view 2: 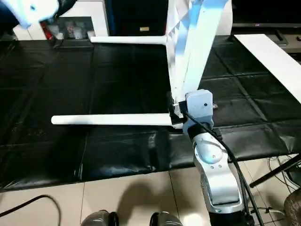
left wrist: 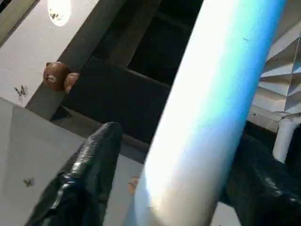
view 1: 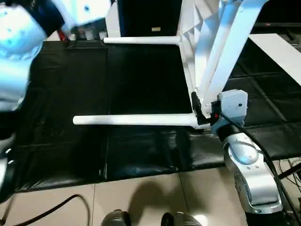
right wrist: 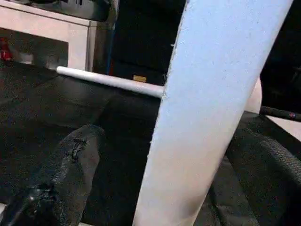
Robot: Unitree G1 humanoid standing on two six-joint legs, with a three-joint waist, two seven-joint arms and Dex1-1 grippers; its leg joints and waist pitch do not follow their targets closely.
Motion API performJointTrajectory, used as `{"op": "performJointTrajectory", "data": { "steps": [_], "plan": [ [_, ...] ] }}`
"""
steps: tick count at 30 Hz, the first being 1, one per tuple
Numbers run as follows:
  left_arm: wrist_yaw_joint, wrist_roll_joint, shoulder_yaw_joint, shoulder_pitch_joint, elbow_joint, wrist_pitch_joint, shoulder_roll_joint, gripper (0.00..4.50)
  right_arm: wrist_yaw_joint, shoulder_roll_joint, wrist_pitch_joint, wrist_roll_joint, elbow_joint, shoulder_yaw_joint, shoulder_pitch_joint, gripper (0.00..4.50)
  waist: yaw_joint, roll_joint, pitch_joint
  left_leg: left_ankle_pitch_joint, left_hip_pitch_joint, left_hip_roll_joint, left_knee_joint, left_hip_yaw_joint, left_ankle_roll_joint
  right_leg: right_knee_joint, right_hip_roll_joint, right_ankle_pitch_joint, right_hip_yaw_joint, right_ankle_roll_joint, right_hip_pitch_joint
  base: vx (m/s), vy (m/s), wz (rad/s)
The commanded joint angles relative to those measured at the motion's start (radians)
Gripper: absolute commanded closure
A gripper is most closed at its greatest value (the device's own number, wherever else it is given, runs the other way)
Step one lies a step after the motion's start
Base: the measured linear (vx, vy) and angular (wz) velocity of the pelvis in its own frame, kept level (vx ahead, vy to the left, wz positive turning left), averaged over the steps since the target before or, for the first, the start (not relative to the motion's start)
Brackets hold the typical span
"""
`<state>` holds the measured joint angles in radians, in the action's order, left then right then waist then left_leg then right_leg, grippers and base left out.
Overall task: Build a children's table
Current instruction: Flip table
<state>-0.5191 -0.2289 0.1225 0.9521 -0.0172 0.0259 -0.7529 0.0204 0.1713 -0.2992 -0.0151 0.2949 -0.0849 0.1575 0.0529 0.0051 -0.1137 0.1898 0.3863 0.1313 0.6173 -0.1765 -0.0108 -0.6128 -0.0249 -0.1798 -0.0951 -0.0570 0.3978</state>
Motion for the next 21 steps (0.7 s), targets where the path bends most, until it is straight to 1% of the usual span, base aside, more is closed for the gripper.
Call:
{"op": "performJointTrajectory", "data": {
  "steps": [1,3,4,6,7,8,10,13,14,16,17,19,20,21],
  "plan": [
    [-0.018,0.02,0.001,0.021,0.011,0.001,0.008,1.51,-0.003,-0.002,0.01,-0.009,0.023,0.005,-0.005,0.0,0.005,0.018,0.071,0.219,-0.023,0.113,-0.079,0.063,-0.021,0.079,-0.154,-0.256,0.094,-0.141,-0.051,0.0,0.0,0.0],
    [-0.029,0.03,0.006,0.018,0.018,-0.008,0.017,1.77,-0.005,-0.005,0.009,-0.011,0.024,0.005,-0.007,0.0,0.007,0.016,0.07,0.22,-0.023,0.113,-0.079,0.062,-0.019,0.081,-0.156,-0.265,0.095,-0.144,-0.051,0.0,0.0,0.0],
    [-0.034,0.035,0.007,0.015,0.019,-0.013,0.021,1.77,-0.006,-0.006,0.008,-0.013,0.023,0.005,-0.006,0.0,0.007,0.016,0.071,0.219,-0.022,0.113,-0.079,0.061,-0.018,0.082,-0.157,-0.266,0.095,-0.144,-0.052,0.0,0.0,0.0],
    [-0.039,0.042,0.003,0.011,0.017,-0.02,0.029,1.96,-0.006,-0.008,0.008,-0.017,0.023,0.004,-0.006,0.0,0.008,0.017,0.07,0.223,-0.025,0.113,-0.08,0.061,-0.019,0.082,-0.155,-0.275,0.095,-0.138,-0.049,0.0,0.0,0.0],
    [-0.04,0.044,0.0,0.009,0.017,-0.024,0.033,1.96,-0.006,-0.009,0.009,-0.018,0.023,0.004,-0.006,0.0,0.008,0.017,0.069,0.223,-0.025,0.113,-0.08,0.061,-0.02,0.082,-0.155,-0.276,0.095,-0.138,-0.049,0.0,0.0,0.0],
    [-0.043,0.046,-0.001,0.008,0.017,-0.029,0.036,2.09,-0.006,-0.009,0.01,-0.02,0.022,0.005,-0.006,0.0,0.01,0.015,0.07,0.22,-0.026,0.114,-0.079,0.06,-0.02,0.082,-0.155,-0.272,0.095,-0.138,-0.048,0.0,0.0,0.0],
    [-0.053,0.056,-0.007,0.005,0.016,-0.047,0.045,2.15,-0.007,-0.009,0.013,-0.023,0.025,0.006,-0.007,0.0,0.012,0.016,0.07,0.211,-0.024,0.114,-0.08,0.061,-0.018,0.079,-0.156,-0.261,0.095,-0.14,-0.05,0.0,0.0,0.0],
    [-0.052,0.073,-0.02,-0.003,0.021,-0.087,0.058,2.2,0.001,-0.009,0.032,-0.015,0.041,0.009,-0.018,0.0,0.013,0.017,0.068,0.221,-0.025,0.113,-0.08,0.061,-0.018,0.082,-0.158,-0.277,0.095,-0.138,-0.049,0.0,0.0,0.0],
    [-0.044,0.086,-0.034,-0.008,0.026,-0.119,0.07,2.21,0.016,-0.007,0.058,-0.003,0.058,0.006,-0.032,0.0,0.014,0.017,0.068,0.223,-0.025,0.114,-0.08,0.061,-0.018,0.083,-0.158,-0.284,0.096,-0.135,-0.048,0.0,0.0,0.0],
    [-0.035,0.107,-0.056,-0.015,0.032,-0.166,0.09,2.21,0.032,-0.003,0.096,0.005,0.081,0.001,-0.051,0.0,0.016,0.016,0.068,0.21,-0.022,0.114,-0.079,0.06,-0.008,0.082,-0.159,-0.277,0.096,-0.132,-0.051,0.0,0.0,0.0],
    [-0.03,0.114,-0.066,-0.015,0.033,-0.188,0.098,2.21,0.041,0.001,0.115,0.009,0.095,-0.003,-0.063,0.0,0.019,0.019,0.067,0.21,-0.023,0.115,-0.079,0.061,-0.005,0.083,-0.16,-0.285,0.095,-0.128,-0.049,0.0,0.0,0.0],
    [-0.026,0.125,-0.081,-0.012,0.035,-0.226,0.109,2.21,0.06,0.013,0.166,0.01,0.123,-0.008,-0.085,0.0,0.02,0.016,0.066,0.216,-0.022,0.112,-0.078,0.059,0.004,0.088,-0.159,-0.313,0.094,-0.117,-0.049,0.0,0.0,0.0],
    [-0.026,0.127,-0.083,-0.011,0.035,-0.233,0.111,2.21,0.064,0.015,0.175,0.01,0.128,-0.009,-0.088,0.0,0.021,0.015,0.065,0.218,-0.021,0.108,-0.078,0.058,0.012,0.092,-0.159,-0.343,0.093,-0.107,-0.05,0.0,0.0,0.0],
    [-0.031,0.125,-0.089,-0.007,0.035,-0.252,0.114,2.21,0.092,0.029,0.223,0.015,0.156,-0.017,-0.108,0.0,0.019,0.014,0.063,0.223,-0.022,0.107,-0.078,0.058,0.018,0.096,-0.157,-0.381,0.092,-0.096,-0.047,0.0,0.0,0.0]
  ]
}}
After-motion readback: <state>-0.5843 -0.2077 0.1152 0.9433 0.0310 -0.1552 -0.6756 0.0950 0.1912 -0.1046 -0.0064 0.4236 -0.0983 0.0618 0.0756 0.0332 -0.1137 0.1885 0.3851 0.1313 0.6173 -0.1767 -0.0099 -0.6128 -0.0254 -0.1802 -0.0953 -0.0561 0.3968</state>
